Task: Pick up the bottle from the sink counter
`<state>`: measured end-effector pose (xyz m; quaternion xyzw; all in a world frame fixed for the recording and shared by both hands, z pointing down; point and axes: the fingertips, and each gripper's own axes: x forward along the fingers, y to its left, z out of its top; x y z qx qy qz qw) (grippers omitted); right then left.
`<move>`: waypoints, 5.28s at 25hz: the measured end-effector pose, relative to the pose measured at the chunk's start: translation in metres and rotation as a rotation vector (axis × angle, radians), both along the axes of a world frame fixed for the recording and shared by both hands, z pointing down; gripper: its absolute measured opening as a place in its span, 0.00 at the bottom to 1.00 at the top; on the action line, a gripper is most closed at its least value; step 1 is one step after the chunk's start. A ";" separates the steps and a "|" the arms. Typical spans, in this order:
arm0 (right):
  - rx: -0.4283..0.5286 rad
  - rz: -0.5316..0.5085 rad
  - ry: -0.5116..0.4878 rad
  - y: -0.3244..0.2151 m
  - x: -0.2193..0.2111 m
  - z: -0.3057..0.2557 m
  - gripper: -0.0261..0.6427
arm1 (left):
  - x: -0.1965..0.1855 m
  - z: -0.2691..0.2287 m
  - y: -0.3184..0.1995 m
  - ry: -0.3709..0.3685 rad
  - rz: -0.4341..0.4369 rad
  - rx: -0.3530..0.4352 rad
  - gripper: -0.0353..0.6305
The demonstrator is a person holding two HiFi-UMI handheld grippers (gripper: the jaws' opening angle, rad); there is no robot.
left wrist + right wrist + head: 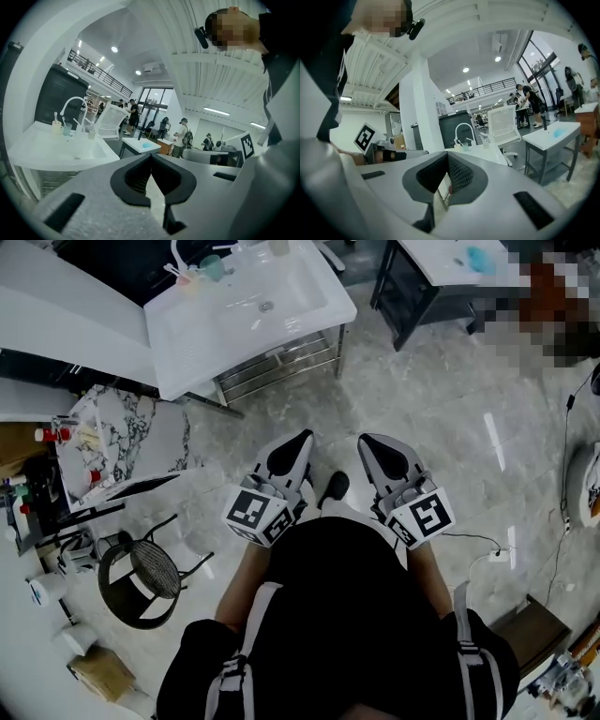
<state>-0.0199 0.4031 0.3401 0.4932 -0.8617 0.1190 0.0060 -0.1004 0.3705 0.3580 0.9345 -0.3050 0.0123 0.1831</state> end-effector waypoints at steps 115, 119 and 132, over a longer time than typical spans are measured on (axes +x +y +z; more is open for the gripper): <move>-0.157 -0.331 0.151 -0.505 0.155 0.037 0.04 | 0.146 0.070 -0.512 -0.237 -0.383 -0.066 0.08; -0.161 -0.317 0.161 -0.518 0.150 0.038 0.04 | 0.137 0.076 -0.536 -0.210 -0.385 -0.076 0.08; -0.215 -0.271 0.183 -0.559 0.139 0.049 0.04 | 0.126 0.102 -0.595 -0.214 -0.328 -0.103 0.16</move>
